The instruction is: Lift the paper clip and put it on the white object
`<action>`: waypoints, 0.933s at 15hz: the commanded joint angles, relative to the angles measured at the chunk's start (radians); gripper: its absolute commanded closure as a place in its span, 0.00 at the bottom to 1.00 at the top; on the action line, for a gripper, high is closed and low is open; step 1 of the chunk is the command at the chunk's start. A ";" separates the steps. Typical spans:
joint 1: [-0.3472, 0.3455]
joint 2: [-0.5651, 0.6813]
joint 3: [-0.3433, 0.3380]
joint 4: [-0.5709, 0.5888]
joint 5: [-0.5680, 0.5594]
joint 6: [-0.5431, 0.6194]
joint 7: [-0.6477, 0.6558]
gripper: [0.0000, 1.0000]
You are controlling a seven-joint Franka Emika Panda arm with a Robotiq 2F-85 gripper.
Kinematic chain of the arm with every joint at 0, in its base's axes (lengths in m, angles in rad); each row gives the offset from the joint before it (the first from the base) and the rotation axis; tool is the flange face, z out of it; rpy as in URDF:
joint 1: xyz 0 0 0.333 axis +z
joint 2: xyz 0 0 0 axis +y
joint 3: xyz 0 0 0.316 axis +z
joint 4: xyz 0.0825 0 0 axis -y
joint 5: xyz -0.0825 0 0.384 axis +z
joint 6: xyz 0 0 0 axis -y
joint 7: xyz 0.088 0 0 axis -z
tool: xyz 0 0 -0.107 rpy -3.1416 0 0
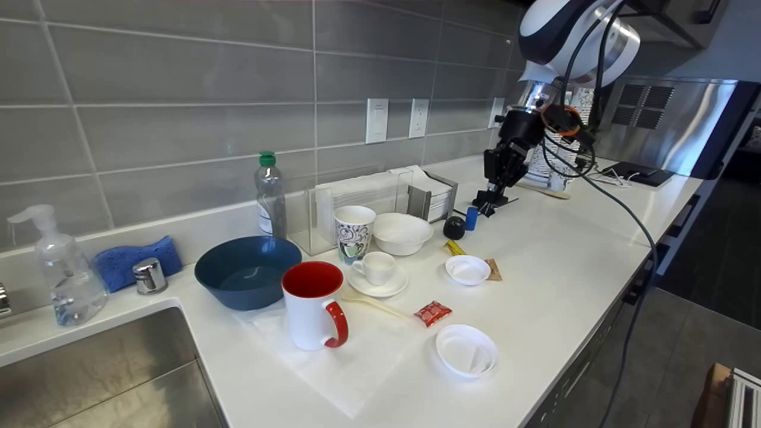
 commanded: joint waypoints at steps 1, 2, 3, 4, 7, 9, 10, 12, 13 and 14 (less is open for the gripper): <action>-0.035 0.032 -0.036 0.045 0.091 0.010 0.041 0.99; -0.051 0.043 -0.055 0.063 0.113 -0.004 0.041 0.99; -0.069 0.052 -0.073 0.079 0.138 -0.009 0.038 0.99; -0.088 0.067 -0.090 0.101 0.165 -0.018 0.038 0.99; -0.151 0.120 -0.136 0.167 0.249 -0.013 0.047 0.99; -0.184 0.165 -0.150 0.211 0.317 0.008 0.067 0.99; -0.198 0.187 -0.152 0.232 0.354 0.019 0.079 0.99; -0.218 0.234 -0.150 0.273 0.418 0.063 0.115 0.99; -0.223 0.260 -0.148 0.291 0.442 0.093 0.143 0.99; -0.226 0.286 -0.146 0.310 0.464 0.125 0.173 0.99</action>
